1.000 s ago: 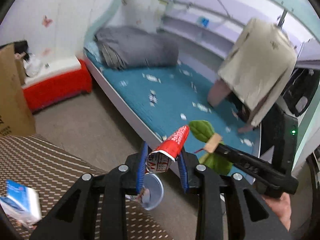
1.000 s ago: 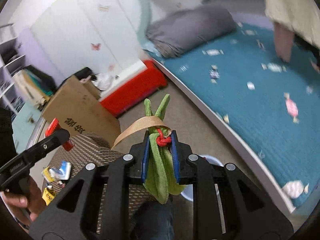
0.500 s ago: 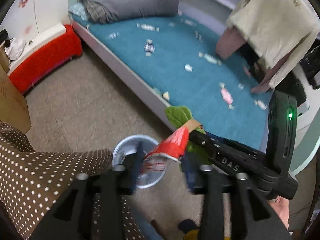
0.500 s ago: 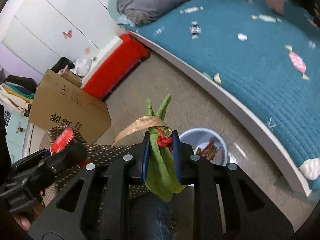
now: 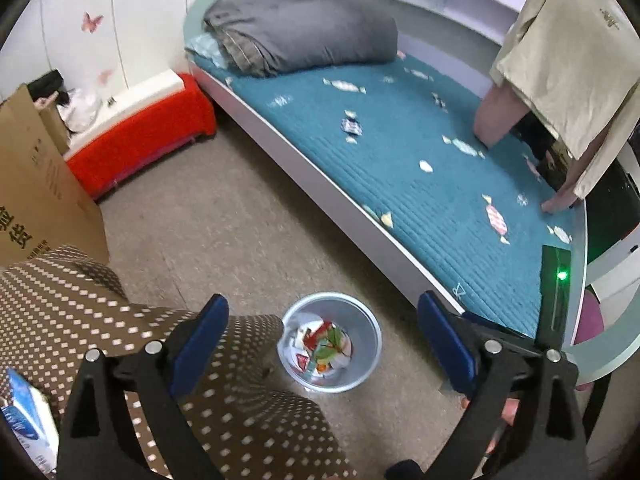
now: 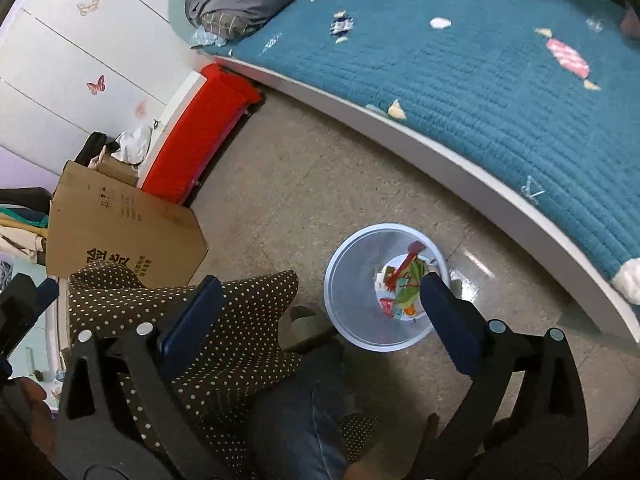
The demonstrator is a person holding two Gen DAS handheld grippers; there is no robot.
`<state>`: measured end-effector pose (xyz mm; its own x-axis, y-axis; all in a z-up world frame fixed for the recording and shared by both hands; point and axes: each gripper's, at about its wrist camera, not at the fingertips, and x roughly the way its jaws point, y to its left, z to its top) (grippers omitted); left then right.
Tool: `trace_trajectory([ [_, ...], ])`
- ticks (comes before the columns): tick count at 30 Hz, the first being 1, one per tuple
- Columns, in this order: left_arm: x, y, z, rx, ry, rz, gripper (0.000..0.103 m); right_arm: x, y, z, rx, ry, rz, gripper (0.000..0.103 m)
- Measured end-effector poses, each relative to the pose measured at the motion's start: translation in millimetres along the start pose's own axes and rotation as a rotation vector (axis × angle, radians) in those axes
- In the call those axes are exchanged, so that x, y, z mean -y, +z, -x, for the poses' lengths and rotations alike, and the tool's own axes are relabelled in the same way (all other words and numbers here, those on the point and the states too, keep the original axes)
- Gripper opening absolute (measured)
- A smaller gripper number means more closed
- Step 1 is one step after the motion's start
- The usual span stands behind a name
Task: Collect trash
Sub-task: 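Move both tools back over the table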
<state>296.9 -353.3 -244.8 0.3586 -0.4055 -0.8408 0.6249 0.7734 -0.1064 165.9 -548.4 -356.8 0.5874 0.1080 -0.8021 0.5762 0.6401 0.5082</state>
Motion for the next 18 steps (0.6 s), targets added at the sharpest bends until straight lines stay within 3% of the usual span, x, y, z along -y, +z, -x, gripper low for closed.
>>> trace_trajectory([
  [18,-9.6,-26.0,141.0,0.292,0.006,-0.023,0.095,-93.0,-14.3,120.4,0.199,0.063,0.168,0.097],
])
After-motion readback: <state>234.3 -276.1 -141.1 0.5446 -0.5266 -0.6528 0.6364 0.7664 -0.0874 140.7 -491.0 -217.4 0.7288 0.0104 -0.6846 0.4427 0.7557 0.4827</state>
